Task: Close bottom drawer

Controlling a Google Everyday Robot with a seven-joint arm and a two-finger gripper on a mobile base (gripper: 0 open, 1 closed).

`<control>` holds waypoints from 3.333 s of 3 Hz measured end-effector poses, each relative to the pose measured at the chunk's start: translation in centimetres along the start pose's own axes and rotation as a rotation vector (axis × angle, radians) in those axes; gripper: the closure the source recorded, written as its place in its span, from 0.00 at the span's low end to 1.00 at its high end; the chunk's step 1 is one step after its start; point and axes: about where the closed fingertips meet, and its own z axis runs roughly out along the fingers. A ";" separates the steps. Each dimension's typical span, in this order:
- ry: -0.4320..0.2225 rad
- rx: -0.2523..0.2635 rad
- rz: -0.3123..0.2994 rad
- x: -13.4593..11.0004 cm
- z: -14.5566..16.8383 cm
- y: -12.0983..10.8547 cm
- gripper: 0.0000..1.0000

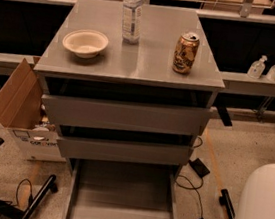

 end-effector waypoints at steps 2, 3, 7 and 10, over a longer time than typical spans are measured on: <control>0.018 -0.011 -0.052 1.1 2.7 -0.9 0.00; 0.071 -0.021 -0.186 2.9 6.9 -2.9 0.25; 0.071 -0.021 -0.186 2.1 5.3 -2.5 1.00; 0.071 -0.021 -0.186 2.0 5.1 -2.5 1.00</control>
Offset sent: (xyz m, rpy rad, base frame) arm 0.0131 0.0061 -0.1062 -0.0538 -0.0257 0.1668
